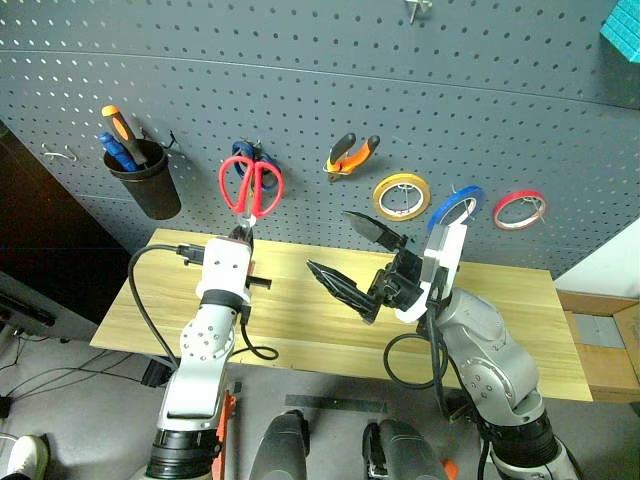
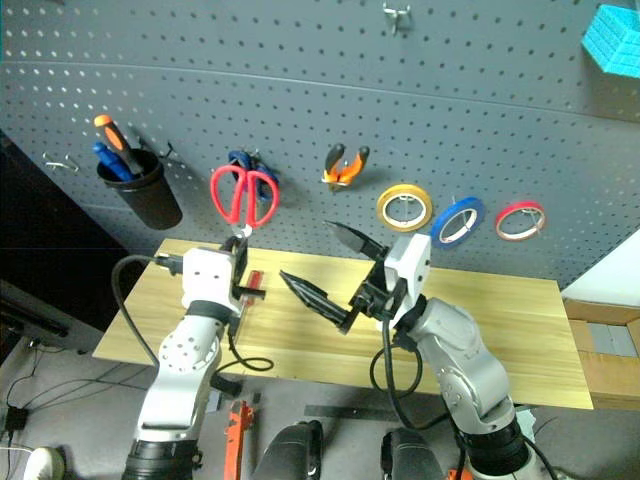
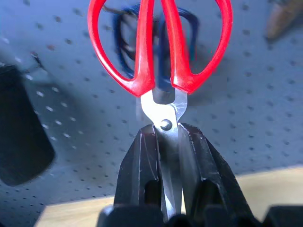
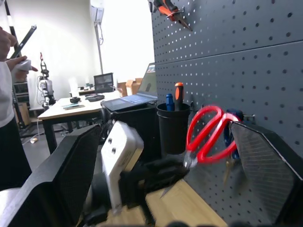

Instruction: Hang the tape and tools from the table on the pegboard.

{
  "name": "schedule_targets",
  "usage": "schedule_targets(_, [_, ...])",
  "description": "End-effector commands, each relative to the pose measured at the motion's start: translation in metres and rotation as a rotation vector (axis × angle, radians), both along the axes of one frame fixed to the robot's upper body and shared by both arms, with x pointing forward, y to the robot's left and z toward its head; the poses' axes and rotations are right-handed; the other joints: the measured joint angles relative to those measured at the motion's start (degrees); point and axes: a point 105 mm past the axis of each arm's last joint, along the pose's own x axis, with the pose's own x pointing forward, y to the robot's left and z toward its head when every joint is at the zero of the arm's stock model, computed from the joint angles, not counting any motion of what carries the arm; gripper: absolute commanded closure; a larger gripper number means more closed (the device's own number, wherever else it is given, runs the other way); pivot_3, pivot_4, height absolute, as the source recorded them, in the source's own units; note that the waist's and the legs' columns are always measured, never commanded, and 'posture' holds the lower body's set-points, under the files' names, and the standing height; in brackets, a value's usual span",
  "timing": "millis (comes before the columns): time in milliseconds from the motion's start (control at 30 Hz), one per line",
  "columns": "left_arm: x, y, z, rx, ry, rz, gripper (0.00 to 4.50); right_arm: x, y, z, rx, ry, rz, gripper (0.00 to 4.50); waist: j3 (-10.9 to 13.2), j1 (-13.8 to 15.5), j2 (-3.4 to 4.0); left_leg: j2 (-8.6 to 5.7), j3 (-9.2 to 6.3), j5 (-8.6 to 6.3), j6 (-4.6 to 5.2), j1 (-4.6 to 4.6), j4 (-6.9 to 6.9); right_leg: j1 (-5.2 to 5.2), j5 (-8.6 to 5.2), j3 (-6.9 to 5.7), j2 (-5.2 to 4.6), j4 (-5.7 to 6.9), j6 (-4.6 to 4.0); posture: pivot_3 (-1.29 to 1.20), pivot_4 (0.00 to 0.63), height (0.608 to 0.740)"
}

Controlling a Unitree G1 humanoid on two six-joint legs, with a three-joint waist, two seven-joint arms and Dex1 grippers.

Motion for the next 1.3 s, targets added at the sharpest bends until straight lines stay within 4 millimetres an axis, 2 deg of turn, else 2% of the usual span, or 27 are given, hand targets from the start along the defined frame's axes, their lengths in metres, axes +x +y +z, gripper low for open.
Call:
schedule_targets(33, [-0.005,-0.011,0.017,-0.017,-0.072,-0.031,4.27,-0.002,-0.004,0.01,0.018,-0.05,-0.023,0.0,0.0,0.0,-0.01,0.0,-0.02,0.0,0.0,0.0,0.0,0.0,0.0,-0.01,0.0,0.02,0.0,0.11,0.13,0.74])
schedule_targets(200, [-0.004,-0.018,0.021,-0.025,-0.083,-0.052,4.27,0.0,-0.003,0.009,0.009,-0.054,-0.032,0.0,-0.3,0.0,-0.02,0.0,-0.03,0.02,0.02,0.03,0.13,0.07,0.01,-0.01,0.02,0.08,0.0,0.11,0.129,0.74])
schedule_targets(433, [-0.012,-0.011,0.031,-0.009,-0.121,-0.033,4.27,0.0,-0.001,0.007,0.001,-0.067,-0.024,0.0,-0.6,0.0,-0.06,0.0,-0.04,0.01,0.04,0.04,0.37,0.11,0.01,0.0,0.02,0.24,-0.01,0.13,0.119,0.74])
schedule_targets(567, [-0.01,-0.005,0.035,-0.015,-0.133,-0.004,4.27,0.002,0.0,0.008,0.001,-0.077,-0.021,0.0,-0.6,0.0,-0.05,0.0,-0.08,0.0,0.06,0.06,0.77,0.11,-0.01,-0.01,0.01,0.7,-0.02,0.13,0.116,0.74])
schedule_targets(933, [0.018,-0.004,0.028,-0.029,-0.084,-0.046,4.27,0.004,-0.002,0.007,-0.004,-0.077,-0.038,0.0,-1.2,0.1,-0.06,0.0,-0.05,0.04,0.12,0.13,0.92,0.16,0.03,0.04,0.02,0.84,-0.08,0.12,0.128,0.74])
schedule_targets(1133, [0.032,-0.009,0.011,-0.035,0.009,-0.095,4.27,0.004,-0.004,0.008,-0.002,-0.074,-0.052,0.0,-1.2,0.0,-0.05,0.01,-0.06,0.04,0.12,0.13,0.92,0.16,0.03,0.02,0.02,0.85,-0.08,0.11,0.14,0.74])
schedule_targets(1300, [0.052,-0.005,0.014,-0.046,0.025,-0.096,4.27,0.003,-0.003,0.009,-0.006,-0.073,-0.045,0.0,-1.2,0.2,-0.06,0.0,-0.08,0.05,0.13,0.13,0.94,0.17,0.03,0.0,0.02,0.86,-0.07,0.11,0.148,0.74])
